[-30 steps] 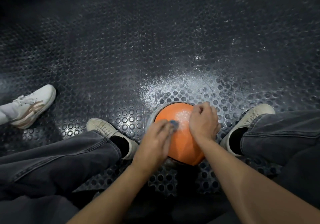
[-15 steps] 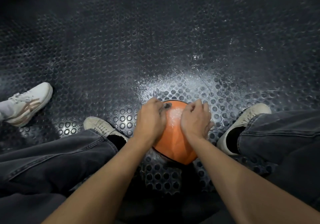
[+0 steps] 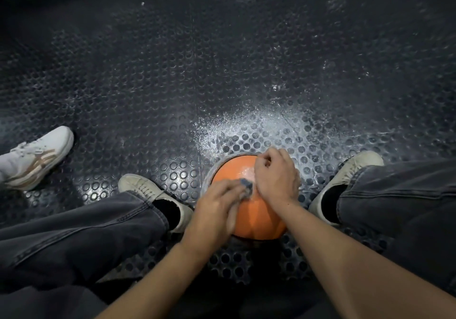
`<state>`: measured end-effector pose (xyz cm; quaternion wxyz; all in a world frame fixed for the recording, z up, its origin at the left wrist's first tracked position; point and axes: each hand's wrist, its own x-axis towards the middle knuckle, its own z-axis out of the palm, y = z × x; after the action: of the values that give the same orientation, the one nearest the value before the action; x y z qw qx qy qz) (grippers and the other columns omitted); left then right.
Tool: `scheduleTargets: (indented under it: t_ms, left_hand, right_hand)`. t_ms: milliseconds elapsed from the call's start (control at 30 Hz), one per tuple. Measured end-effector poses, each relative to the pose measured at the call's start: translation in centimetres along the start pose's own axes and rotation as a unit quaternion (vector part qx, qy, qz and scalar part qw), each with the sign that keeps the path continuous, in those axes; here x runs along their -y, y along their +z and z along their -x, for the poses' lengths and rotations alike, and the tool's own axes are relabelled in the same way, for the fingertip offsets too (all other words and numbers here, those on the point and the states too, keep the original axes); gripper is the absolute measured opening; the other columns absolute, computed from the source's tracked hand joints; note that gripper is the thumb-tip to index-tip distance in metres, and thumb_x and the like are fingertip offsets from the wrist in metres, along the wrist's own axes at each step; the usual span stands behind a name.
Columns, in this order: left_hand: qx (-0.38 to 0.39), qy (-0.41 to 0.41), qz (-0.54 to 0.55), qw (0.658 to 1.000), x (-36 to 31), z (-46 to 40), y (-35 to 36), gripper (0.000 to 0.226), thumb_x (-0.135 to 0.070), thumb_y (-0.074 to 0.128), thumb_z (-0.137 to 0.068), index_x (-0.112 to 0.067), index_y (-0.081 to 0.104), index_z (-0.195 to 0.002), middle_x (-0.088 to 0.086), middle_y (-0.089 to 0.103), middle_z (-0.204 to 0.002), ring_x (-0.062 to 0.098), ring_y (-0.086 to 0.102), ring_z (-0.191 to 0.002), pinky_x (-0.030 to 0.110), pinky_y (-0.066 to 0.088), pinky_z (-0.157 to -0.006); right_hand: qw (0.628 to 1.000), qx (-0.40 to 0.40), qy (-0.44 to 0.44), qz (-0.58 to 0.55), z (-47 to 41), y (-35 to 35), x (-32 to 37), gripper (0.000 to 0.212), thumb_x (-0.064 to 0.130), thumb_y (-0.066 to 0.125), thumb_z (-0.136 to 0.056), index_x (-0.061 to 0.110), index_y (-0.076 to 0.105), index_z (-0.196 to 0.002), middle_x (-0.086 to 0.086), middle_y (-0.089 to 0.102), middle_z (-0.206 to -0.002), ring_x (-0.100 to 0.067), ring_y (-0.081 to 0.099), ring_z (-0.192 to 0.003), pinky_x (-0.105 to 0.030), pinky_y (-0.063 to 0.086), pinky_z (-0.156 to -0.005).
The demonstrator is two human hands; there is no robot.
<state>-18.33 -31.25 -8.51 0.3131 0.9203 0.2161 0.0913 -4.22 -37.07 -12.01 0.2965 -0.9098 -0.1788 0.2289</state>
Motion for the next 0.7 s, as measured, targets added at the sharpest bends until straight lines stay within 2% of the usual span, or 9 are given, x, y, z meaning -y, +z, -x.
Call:
scheduleTargets:
  t_ms: [67, 200, 233, 333, 433, 533, 633, 700]
  left_hand:
    - [0.006, 0.023, 0.005, 1.0, 0.2, -0.1, 0.2, 0.023, -0.001, 0.06, -0.085, -0.008, 0.072, -0.104, 0.003, 0.066, -0.103, 0.015, 0.059, -0.095, 0.022, 0.045, -0.088]
    - [-0.049, -0.122, -0.015, 0.991, 1.1, -4.8, 0.5, 0.021, -0.007, 0.055, -0.093, -0.012, 0.073, -0.103, -0.004, 0.062, -0.093, 0.008, 0.054, -0.08, 0.018, 0.044, -0.08]
    - [-0.048, -0.119, -0.01, 0.992, 1.1, -4.4, 0.4, 0.021, -0.006, 0.056, -0.093, -0.012, 0.073, -0.104, -0.004, 0.062, -0.095, 0.009, 0.056, -0.083, 0.019, 0.044, -0.08]
    - [-0.001, -0.025, 0.014, 1.0, 0.6, -0.6, -0.4, 0.022, -0.005, 0.058, -0.09, -0.012, 0.073, -0.105, -0.003, 0.066, -0.106, 0.012, 0.062, -0.096, 0.026, 0.049, -0.087]
    - [0.015, 0.008, 0.016, 1.0, 1.1, 0.0, -0.8, 0.02, -0.009, 0.057, -0.09, -0.011, 0.073, -0.103, -0.002, 0.065, -0.102, 0.014, 0.062, -0.093, 0.029, 0.051, -0.083]
    - [0.001, -0.045, 0.027, 0.999, 1.2, -3.0, -0.7, 0.021, -0.007, 0.058, -0.092, -0.015, 0.073, -0.103, -0.002, 0.064, -0.099, 0.01, 0.06, -0.089, 0.021, 0.045, -0.081]
    - [-0.006, -0.162, 0.025, 0.986, 1.5, -6.6, -1.0, 0.019, -0.011, 0.056, -0.095, -0.011, 0.072, -0.105, -0.003, 0.058, -0.091, 0.0, 0.05, -0.074, 0.005, 0.036, -0.068]
    - [0.008, -0.172, 0.034, 0.984, 1.5, -6.2, -1.3, 0.019, -0.01, 0.056, -0.095, -0.011, 0.071, -0.107, -0.005, 0.056, -0.09, -0.003, 0.047, -0.073, 0.002, 0.036, -0.068]
  right_hand:
    - [0.999, 0.022, -0.03, -0.018, -0.5, -0.3, -0.4, 0.015, 0.027, 0.045, -0.097, 0.022, 0.053, -0.085, 0.008, 0.051, -0.094, -0.017, 0.05, -0.088, -0.035, 0.04, -0.081]
    - [0.998, 0.023, -0.051, -0.015, 0.6, -0.3, -0.8, 0.008, 0.026, 0.049, -0.092, 0.025, 0.05, -0.084, 0.008, 0.052, -0.097, -0.017, 0.05, -0.091, -0.037, 0.042, -0.084]
    - [0.999, 0.015, -0.046, -0.006, 0.8, -0.3, -0.7, 0.007, 0.026, 0.049, -0.092, 0.025, 0.052, -0.086, 0.008, 0.051, -0.096, -0.017, 0.05, -0.091, -0.037, 0.042, -0.086]
    - [0.999, -0.037, -0.016, 0.028, -0.1, -0.5, -0.3, 0.012, 0.028, 0.047, -0.096, 0.023, 0.056, -0.09, 0.007, 0.054, -0.094, -0.016, 0.05, -0.09, -0.038, 0.038, -0.093]
    - [0.996, -0.063, 0.059, 0.025, -0.5, -0.5, -0.3, 0.023, 0.034, 0.041, -0.099, 0.022, 0.061, -0.093, 0.004, 0.058, -0.094, -0.02, 0.054, -0.094, -0.044, 0.036, -0.1]
    - [0.994, -0.043, 0.09, -0.035, 1.1, 0.2, -0.2, 0.024, 0.035, 0.042, -0.099, 0.027, 0.063, -0.107, 0.008, 0.054, -0.101, -0.02, 0.05, -0.103, -0.048, 0.035, -0.106]
    - [0.994, -0.05, 0.087, -0.049, 1.3, 0.6, 0.0, 0.025, 0.037, 0.043, -0.096, 0.03, 0.063, -0.11, 0.008, 0.058, -0.112, -0.02, 0.05, -0.111, -0.05, 0.033, -0.107]
    - [0.992, -0.05, 0.099, -0.057, 0.8, 0.4, -0.2, 0.024, 0.038, 0.043, -0.095, 0.033, 0.063, -0.109, 0.006, 0.06, -0.116, -0.02, 0.051, -0.112, -0.052, 0.033, -0.107]
